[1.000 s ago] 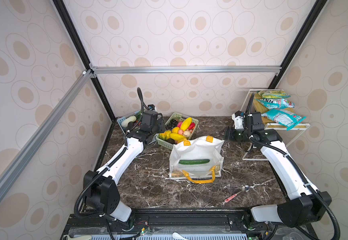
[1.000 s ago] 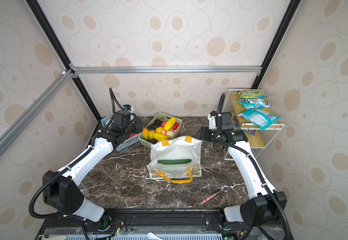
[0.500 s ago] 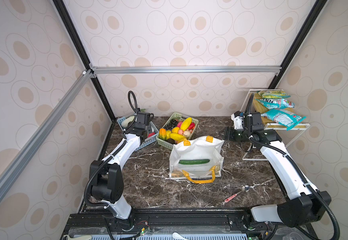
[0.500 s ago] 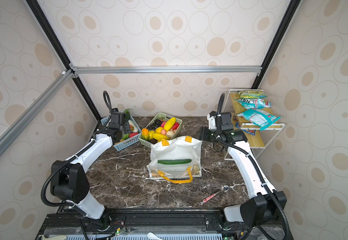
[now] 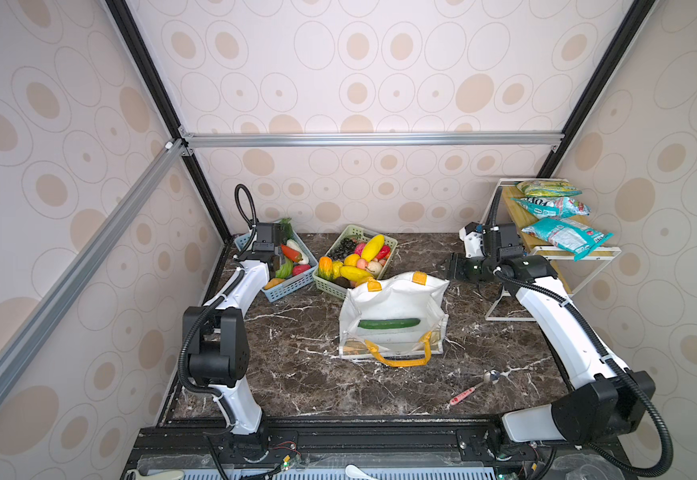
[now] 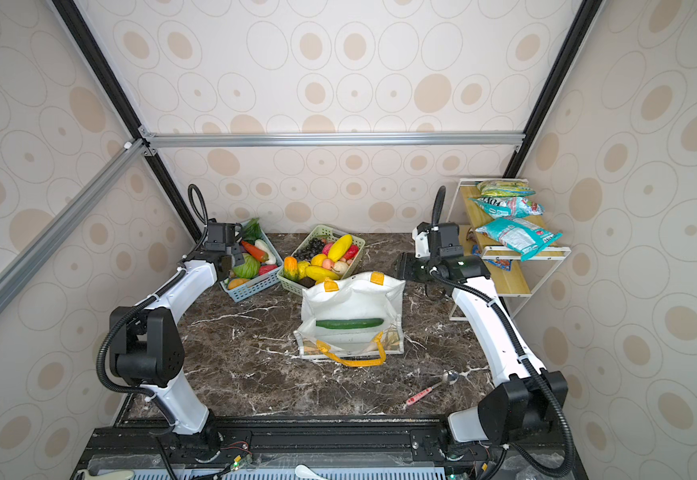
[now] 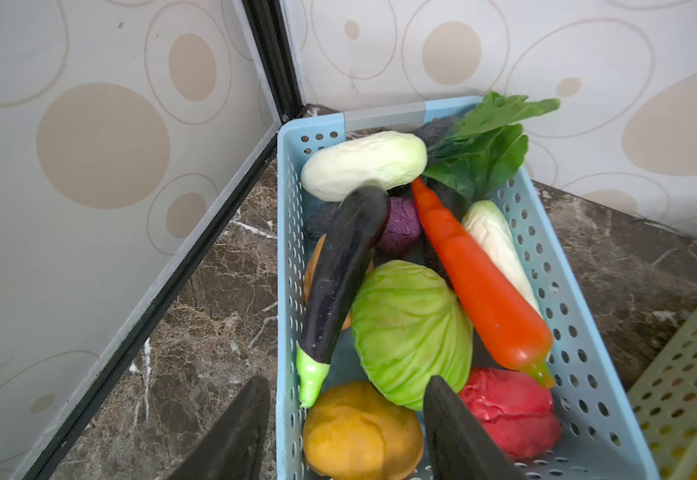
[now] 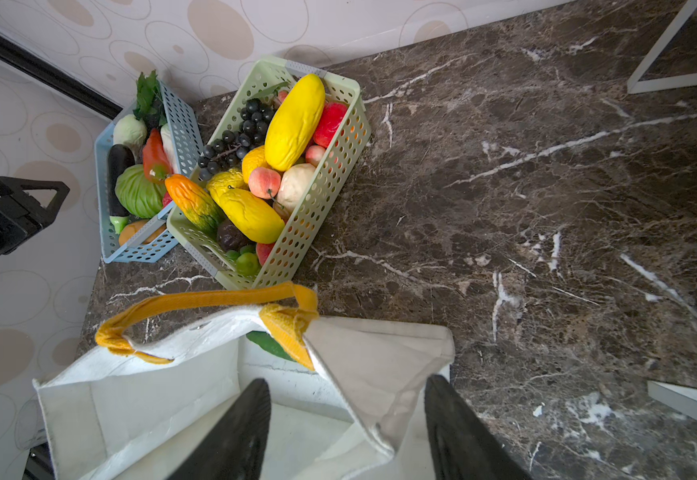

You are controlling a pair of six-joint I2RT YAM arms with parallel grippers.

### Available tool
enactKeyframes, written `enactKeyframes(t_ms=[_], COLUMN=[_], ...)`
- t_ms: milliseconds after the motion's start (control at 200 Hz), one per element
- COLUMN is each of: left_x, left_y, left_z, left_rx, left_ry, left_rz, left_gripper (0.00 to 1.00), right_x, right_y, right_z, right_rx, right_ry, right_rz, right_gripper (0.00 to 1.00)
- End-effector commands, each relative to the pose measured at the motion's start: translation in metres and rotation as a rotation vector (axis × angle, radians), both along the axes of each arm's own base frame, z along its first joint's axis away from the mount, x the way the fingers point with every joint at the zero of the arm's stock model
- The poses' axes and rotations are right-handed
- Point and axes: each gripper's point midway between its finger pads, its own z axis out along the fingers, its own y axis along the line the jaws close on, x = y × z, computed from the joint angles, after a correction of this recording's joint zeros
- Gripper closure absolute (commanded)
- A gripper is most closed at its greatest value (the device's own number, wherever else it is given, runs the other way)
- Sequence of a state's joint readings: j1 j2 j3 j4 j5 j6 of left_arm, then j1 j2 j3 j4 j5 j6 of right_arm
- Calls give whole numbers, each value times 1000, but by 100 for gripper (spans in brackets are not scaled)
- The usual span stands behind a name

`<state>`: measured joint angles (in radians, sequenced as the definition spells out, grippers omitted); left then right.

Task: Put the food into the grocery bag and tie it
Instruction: 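Move the open left gripper over the blue vegetable basket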

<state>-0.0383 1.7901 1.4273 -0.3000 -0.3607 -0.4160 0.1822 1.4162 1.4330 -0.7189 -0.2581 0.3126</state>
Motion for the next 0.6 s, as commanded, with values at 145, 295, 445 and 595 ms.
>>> enactKeyframes(t_ms=[145, 295, 445, 595], left_x=[24, 36, 51, 64], left_y=[27, 36, 38, 39], left_z=[-4, -18, -25, -26], left_rx=[-90, -151, -181, -199], left_ry=[-51, -68, -96, -116], left_rz=[-9, -25, -43, -65], left_gripper=[41, 43, 44, 43], right_x=[8, 9, 16, 20], right_y=[2, 1, 4, 6], right_z=[12, 9, 4, 2], right_rx=[-14, -26, -21, -19], right_ry=[-30, -21, -6, -1], right_rz=[17, 16, 24, 28], right_gripper=[38, 38, 38, 38])
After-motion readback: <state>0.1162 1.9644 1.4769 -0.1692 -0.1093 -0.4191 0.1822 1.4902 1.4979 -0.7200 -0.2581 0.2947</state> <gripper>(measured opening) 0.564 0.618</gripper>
